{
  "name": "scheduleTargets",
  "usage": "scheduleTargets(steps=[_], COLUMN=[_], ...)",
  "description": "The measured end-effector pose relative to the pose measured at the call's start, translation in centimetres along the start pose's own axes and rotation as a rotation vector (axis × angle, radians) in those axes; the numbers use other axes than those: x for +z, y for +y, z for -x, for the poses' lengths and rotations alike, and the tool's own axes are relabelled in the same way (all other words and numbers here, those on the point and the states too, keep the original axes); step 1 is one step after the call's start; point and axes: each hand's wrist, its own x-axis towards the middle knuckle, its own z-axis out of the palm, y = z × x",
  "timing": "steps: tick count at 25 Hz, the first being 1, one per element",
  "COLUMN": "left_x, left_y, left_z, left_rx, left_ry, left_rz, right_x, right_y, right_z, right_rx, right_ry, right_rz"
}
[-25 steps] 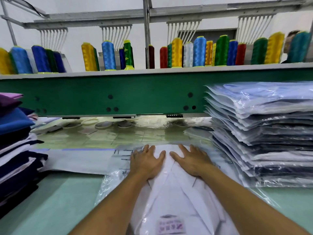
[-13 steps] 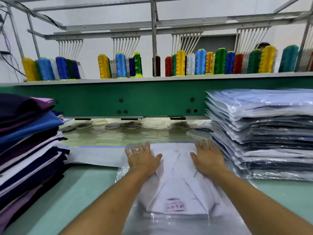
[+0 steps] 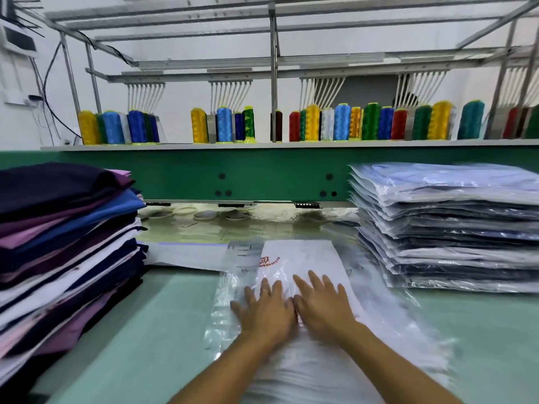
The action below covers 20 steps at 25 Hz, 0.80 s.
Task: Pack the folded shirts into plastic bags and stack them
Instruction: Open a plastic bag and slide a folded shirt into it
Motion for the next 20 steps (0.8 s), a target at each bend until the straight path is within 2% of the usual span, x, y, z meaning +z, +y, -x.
scheduleTargets(steps=[4,9,12,14,16,18,20], left_x=[1.0,0.5,-0.8,-1.9,-3.1,-3.6,-3.9], left_y=[-2.5,-3.6,-5.1,-6.6,-7.6,-8.1,-8.0], left_z=[0.9,2.1,2.5,2.4,2.4,2.6,3.0], left_rx=[-0.026,-0.147,-0.18,-0.219,-0.253,-0.271,-0.28], left_ry=[0.008,0.292,0.313,0.27,0.183,0.04,-0.115], left_rz=[0.057,0.061,0.173,0.287,0.612,0.893,0.977], right_x=[0.6,0.4,0.1,-0.5,-1.0,-1.1,-0.9], right_y=[2.6,4.7,4.4,3.6,2.4,0.7,-0.4], right_z=[2.4,3.9,4.3,4.5,4.7,5.2,5.7], right_rx=[0.127,0.258,0.291,0.176,-0.043,-0.219,-0.302], right_ry=[-0.065,-0.036,0.049,0.218,0.332,0.299,0.22], right_rz=[-0.01,-0.029,0.006,0.065,-0.033,-0.236,-0.285])
